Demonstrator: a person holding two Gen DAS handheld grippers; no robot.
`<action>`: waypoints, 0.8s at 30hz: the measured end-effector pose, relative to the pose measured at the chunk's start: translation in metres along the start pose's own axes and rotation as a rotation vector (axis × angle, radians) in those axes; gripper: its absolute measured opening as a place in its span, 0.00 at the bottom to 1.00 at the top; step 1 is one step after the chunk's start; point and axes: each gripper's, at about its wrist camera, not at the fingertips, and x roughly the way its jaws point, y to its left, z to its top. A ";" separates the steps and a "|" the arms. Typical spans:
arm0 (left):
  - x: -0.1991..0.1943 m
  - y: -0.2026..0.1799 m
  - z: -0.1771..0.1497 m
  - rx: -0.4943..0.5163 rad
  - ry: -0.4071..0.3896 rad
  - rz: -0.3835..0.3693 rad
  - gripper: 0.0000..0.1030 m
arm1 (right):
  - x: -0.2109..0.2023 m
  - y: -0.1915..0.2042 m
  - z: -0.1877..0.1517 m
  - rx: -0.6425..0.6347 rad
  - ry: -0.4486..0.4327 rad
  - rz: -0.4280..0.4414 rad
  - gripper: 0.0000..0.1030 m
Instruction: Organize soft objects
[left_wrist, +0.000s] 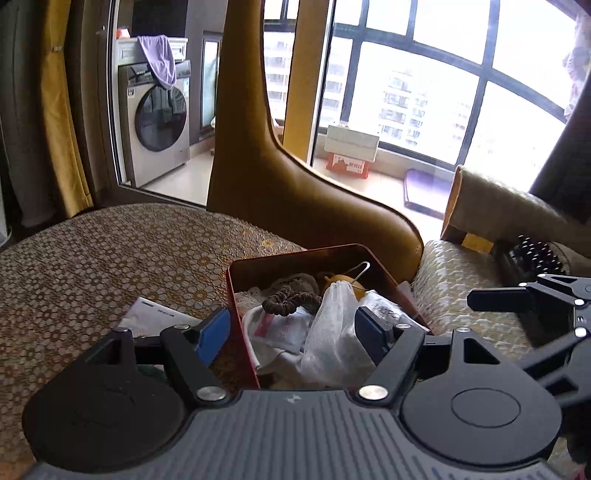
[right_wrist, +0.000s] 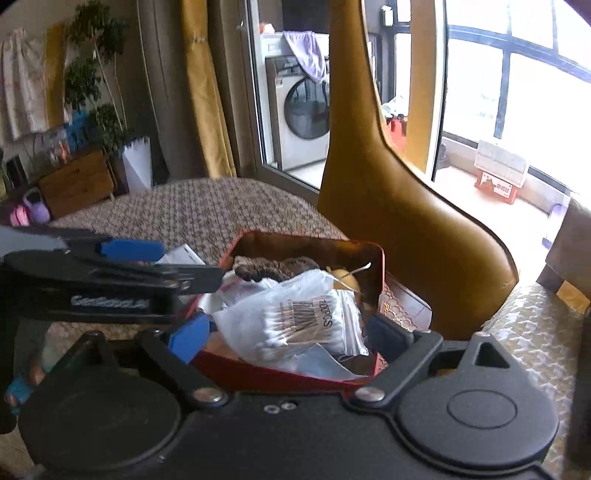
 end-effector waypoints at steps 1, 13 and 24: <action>-0.007 0.000 -0.001 -0.002 -0.006 -0.001 0.72 | -0.006 0.000 0.000 0.012 -0.013 0.000 0.90; -0.090 0.010 -0.024 0.013 -0.068 0.030 0.75 | -0.067 0.028 -0.017 0.033 -0.155 0.044 0.91; -0.156 0.026 -0.058 -0.012 -0.131 0.084 0.77 | -0.109 0.072 -0.041 -0.003 -0.279 0.079 0.95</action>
